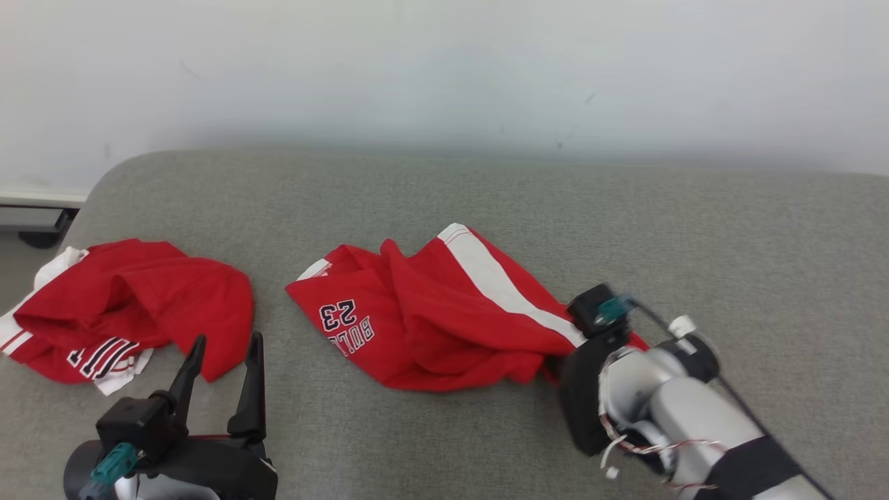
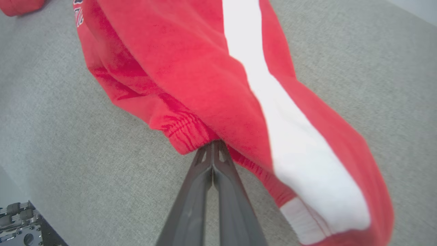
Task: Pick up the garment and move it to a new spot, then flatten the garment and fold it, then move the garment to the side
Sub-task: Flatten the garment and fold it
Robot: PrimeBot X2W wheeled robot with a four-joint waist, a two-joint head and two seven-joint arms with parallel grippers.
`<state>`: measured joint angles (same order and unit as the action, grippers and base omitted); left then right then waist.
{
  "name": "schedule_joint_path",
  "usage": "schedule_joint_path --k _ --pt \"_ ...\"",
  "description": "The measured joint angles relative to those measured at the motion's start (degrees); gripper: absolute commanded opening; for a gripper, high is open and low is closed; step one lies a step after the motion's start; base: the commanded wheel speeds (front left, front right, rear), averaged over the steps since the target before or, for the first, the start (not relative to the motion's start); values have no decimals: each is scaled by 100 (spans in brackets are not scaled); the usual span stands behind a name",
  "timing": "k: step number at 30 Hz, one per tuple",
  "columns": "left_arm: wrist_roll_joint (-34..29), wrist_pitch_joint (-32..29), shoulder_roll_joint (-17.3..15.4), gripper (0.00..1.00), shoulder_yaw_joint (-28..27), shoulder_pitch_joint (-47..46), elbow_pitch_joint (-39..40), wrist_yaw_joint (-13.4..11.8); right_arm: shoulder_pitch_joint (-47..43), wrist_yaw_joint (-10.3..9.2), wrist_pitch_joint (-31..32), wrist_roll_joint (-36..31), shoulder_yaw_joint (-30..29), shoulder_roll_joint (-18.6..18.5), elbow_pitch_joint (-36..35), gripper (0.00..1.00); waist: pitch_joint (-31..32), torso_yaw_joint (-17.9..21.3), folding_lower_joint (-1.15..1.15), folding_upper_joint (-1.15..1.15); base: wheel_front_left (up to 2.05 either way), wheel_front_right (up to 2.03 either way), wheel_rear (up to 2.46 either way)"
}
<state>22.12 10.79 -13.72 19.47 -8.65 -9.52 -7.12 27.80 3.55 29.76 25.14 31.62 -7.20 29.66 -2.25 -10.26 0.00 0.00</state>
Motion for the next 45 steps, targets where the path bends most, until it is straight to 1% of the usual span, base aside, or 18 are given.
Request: schedule_joint_path --k 7,10,12,13,14,15,18,21,23,27,32,37,40,41,42,43,45 --pt "-30 -1 -4 100 -25 32 13 0 -178 32 -207 209 -492 -623 -942 0 71 266 0 0 0 0 0" --pt "-42 -2 -7 100 -22 67 58 0 -274 -8 -202 237 -599 -755 -1124 0 94 368 0 0 0 0 0" --pt "-46 -24 10 100 34 79 74 0 -318 -8 -189 294 -601 -761 -1194 0 101 421 0 0 0 0 0" --pt "-51 -26 27 100 57 78 86 0 -392 -8 -152 318 -578 -731 -1248 15 99 436 0 0 0 0 0" --pt "-52 -48 37 100 87 78 103 0 -475 -24 -143 316 -546 -697 -1272 96 92 439 0 0 0 0 0" --pt "-52 -70 43 100 113 77 116 0 -534 -67 -89 293 -476 -669 -1277 100 80 437 0 0 0 0 0" --pt "-53 -111 67 100 166 62 120 7 -588 -158 -12 200 -419 -678 -1317 100 25 405 0 0 0 0 0" --pt "-54 -119 73 100 170 -2 120 9 -403 -164 57 93 -405 -753 -1349 100 -20 355 0 0 0 0 0" --pt "-54 -120 71 100 175 -3 112 9 -242 -211 104 19 -403 -790 -1458 100 -42 321 0 0 0 0 0" --pt "-54 -126 94 100 196 -23 102 13 -120 -209 260 -60 -356 -861 -1521 100 -73 240 0 0 0 0 0" --pt "-53 -129 102 100 200 -49 63 16 10 -188 584 -169 -164 -903 -1347 100 -89 142 0 0 0 0 0" --pt "-53 -171 121 100 212 -114 54 16 149 -47 816 -281 65 -945 -867 100 -107 58 0 0 0 0 0" --pt "-53 -172 153 100 253 -124 2 64 216 -13 890 -324 133 -982 -633 100 -117 -1 0 0 0 0 0" --pt "-53 -172 159 100 268 -129 -14 65 212 -1 914 -330 162 -983 -556 43 -120 -22 0 0 0 0 0" --pt "-53 -172 159 100 268 -129 -14 65 212 -1 914 -330 162 -983 -556 0 -120 -22 0 0 0 0 0" --pt "-52 -171 165 100 259 -130 -32 64 218 46 902 -333 175 -975 -494 0 -126 -63 0 0 0 0 0" --pt "-51 -170 158 100 240 -130 -33 64 233 57 887 -337 178 -966 -478 0 -129 -75 0 0 0 0 0"
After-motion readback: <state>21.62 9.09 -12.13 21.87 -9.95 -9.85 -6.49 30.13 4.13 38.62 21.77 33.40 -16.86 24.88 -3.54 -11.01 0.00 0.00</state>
